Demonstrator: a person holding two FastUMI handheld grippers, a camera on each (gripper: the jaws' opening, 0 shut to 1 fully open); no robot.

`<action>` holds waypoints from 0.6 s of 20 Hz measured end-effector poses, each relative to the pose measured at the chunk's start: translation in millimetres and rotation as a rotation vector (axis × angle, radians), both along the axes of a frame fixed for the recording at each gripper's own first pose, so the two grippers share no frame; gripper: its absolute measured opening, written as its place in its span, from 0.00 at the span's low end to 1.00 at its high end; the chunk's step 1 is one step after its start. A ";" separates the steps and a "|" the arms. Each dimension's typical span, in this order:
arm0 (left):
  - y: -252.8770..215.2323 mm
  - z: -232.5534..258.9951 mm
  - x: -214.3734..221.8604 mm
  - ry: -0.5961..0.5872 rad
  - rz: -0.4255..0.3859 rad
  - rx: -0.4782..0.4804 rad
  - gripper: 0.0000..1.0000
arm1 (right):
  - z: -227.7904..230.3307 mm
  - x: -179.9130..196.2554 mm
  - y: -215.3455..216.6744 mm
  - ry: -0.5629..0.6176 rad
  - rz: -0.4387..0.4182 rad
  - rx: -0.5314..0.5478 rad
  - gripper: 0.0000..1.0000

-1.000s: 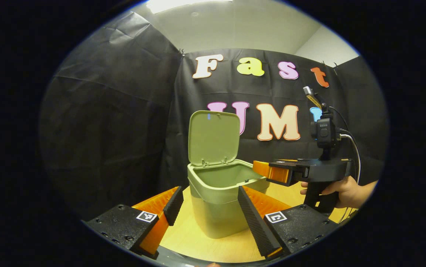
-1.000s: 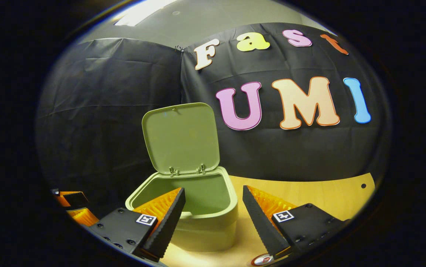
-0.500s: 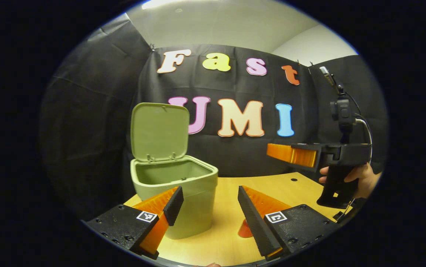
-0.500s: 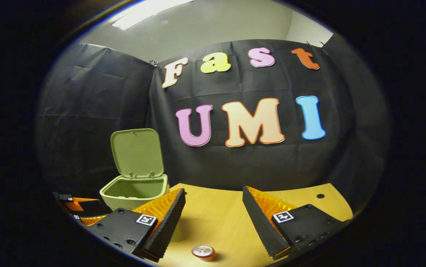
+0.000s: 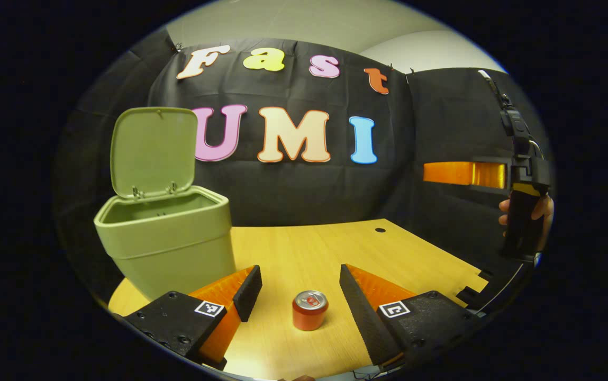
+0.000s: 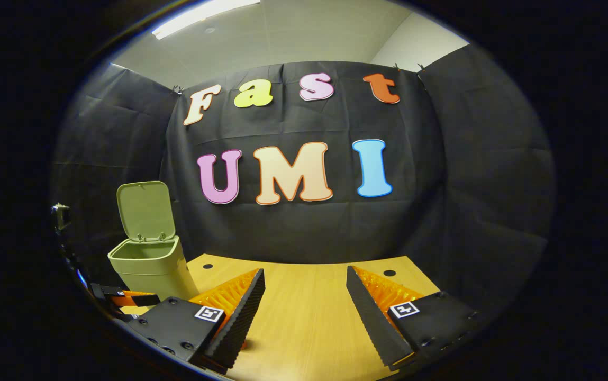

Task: Press the lid of the desktop garbage bin to open it, pick up the crumpled paper on the desktop and throw it into the bin, then pick up the pop can on the desktop and drop it into the bin, and finally close the garbage bin lid.

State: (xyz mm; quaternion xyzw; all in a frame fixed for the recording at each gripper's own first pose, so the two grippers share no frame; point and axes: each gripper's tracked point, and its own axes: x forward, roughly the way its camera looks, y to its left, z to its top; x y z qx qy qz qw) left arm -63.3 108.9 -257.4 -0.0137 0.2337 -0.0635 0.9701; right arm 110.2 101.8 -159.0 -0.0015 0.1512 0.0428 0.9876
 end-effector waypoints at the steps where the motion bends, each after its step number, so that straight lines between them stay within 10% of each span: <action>1: -4.3 -10.9 1.0 0.020 -0.012 0.000 0.90 | -0.3 -6.3 -9.7 0.002 -0.018 -0.004 0.97; 12: -21.0 -108.9 10.9 0.188 -0.059 0.036 0.93 | -16.0 -68.8 -75.1 0.063 -0.177 -0.063 0.98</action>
